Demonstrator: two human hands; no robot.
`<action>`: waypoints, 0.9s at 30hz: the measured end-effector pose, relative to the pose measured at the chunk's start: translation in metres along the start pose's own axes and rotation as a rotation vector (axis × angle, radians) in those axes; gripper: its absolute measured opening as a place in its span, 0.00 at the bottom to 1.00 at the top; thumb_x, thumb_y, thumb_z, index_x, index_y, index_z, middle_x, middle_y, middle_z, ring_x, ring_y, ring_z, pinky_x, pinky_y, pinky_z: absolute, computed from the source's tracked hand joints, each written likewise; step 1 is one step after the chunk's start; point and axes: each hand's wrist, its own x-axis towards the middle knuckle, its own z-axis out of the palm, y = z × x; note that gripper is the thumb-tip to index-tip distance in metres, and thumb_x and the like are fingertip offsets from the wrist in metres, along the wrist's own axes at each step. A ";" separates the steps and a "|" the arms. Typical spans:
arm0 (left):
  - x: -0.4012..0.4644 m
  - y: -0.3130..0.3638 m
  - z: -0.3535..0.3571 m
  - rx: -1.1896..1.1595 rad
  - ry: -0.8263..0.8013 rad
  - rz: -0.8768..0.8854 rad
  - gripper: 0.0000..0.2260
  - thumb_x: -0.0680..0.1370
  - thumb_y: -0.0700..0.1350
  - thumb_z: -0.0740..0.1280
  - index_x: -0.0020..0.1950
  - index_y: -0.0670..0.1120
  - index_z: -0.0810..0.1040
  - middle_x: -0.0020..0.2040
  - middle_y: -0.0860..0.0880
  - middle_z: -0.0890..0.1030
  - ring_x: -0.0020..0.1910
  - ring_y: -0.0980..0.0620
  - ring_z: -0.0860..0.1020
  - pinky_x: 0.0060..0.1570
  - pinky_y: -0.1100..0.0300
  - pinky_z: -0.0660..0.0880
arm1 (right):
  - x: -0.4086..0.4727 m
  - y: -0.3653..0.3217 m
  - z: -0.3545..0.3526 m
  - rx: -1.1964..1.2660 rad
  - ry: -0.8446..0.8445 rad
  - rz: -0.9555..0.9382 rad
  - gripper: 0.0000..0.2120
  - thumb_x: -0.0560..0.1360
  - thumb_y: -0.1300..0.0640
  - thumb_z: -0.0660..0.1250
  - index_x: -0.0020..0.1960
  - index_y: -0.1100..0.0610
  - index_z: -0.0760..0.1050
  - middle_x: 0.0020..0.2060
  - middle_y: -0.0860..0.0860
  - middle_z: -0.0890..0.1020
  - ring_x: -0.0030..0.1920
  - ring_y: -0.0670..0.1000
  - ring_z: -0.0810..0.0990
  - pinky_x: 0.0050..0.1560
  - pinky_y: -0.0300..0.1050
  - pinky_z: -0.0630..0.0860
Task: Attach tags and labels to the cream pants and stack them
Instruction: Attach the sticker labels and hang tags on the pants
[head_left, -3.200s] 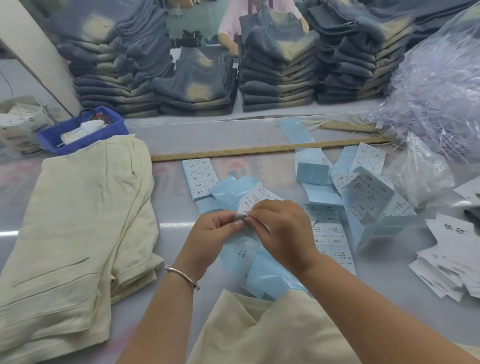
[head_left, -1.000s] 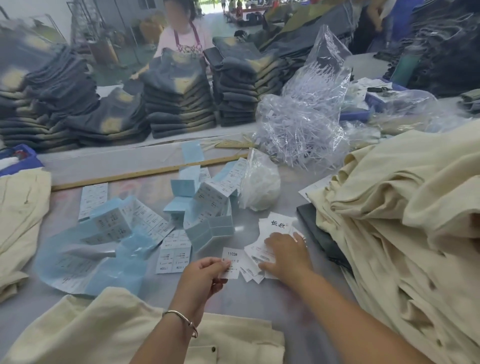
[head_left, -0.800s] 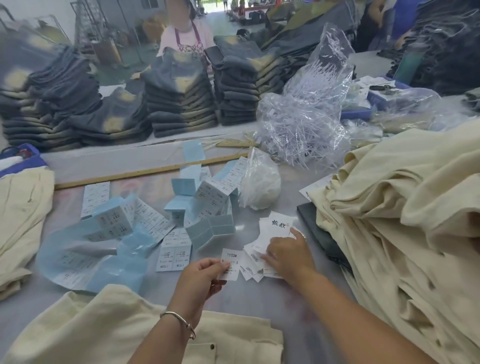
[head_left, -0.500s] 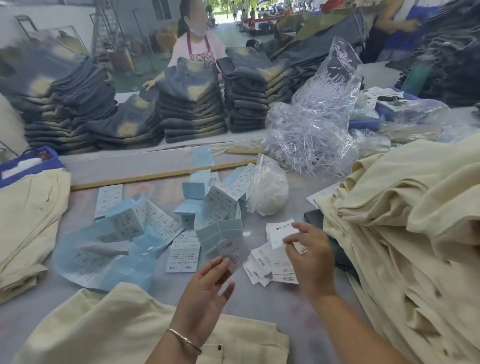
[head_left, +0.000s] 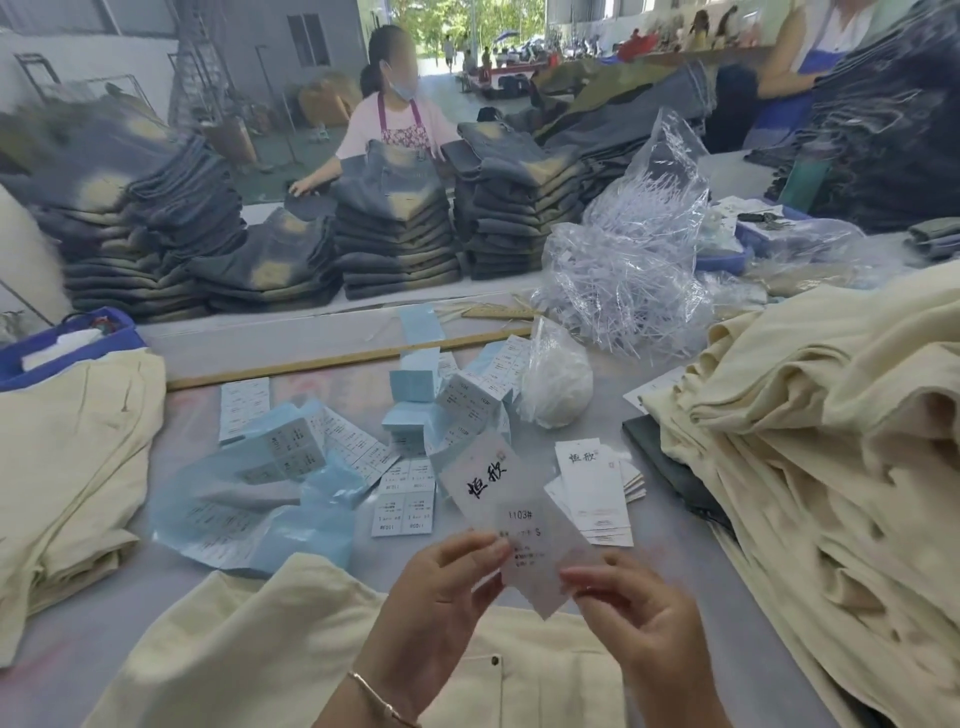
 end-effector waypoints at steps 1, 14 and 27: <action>-0.005 0.003 -0.005 0.064 0.002 0.006 0.14 0.64 0.37 0.74 0.46 0.31 0.82 0.50 0.33 0.82 0.48 0.44 0.80 0.51 0.56 0.76 | -0.004 -0.004 0.003 0.073 -0.049 0.043 0.11 0.65 0.72 0.69 0.39 0.58 0.85 0.43 0.55 0.84 0.43 0.53 0.83 0.43 0.39 0.78; -0.073 0.045 -0.022 1.048 -0.273 0.442 0.02 0.70 0.44 0.75 0.40 0.47 0.84 0.48 0.57 0.82 0.46 0.56 0.78 0.49 0.56 0.74 | 0.003 -0.088 0.048 0.060 -0.330 0.059 0.06 0.70 0.55 0.74 0.44 0.57 0.85 0.41 0.56 0.86 0.41 0.49 0.83 0.41 0.45 0.79; -0.106 0.054 -0.023 0.353 -0.023 0.492 0.15 0.60 0.50 0.82 0.39 0.44 0.85 0.37 0.46 0.84 0.38 0.53 0.81 0.41 0.66 0.77 | 0.009 -0.071 0.049 -0.189 0.008 0.236 0.11 0.78 0.69 0.59 0.46 0.55 0.75 0.38 0.52 0.83 0.34 0.43 0.80 0.31 0.34 0.76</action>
